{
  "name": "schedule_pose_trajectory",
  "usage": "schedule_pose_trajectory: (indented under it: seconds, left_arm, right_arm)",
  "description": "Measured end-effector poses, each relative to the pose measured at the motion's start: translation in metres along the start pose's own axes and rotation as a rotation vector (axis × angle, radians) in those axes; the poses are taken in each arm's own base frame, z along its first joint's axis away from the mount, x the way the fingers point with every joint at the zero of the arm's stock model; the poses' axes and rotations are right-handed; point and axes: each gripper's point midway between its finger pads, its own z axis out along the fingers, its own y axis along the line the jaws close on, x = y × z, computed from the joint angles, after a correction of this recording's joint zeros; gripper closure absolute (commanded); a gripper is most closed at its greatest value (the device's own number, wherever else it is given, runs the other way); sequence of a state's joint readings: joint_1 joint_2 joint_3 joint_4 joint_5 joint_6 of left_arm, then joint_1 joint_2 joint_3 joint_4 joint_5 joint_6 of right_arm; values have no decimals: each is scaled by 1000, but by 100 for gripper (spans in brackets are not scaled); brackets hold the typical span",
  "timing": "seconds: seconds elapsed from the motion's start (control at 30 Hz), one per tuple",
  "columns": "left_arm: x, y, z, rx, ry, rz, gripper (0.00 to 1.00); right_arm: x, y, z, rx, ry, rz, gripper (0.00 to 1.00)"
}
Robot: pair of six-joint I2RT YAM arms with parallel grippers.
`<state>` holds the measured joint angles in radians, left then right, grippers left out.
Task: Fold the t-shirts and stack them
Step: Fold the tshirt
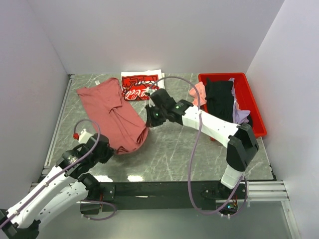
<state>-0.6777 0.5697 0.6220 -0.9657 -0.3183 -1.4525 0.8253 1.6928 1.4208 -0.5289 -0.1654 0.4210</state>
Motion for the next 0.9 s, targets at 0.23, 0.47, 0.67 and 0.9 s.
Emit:
schedule_pose_trajectory:
  seconds: [0.23,0.47,0.67,0.9]
  left_arm:
    - [-38,-29,-2,-17,-166,40,100]
    - [-80,-38,10,-75,-287,43,99]
    - [-119,-37,30,-105,-332,-5,100]
    - [-140,-33,50,-120,-342,-4,100]
  right_arm:
    - [-35,-1,12,14,-14,-13,100]
    - [-65,0,40,5,-16,-19,100]
    - [-95,1,58,-38,-47,-18,100]
    - [-116,-3,88,-74,-73,-50,100]
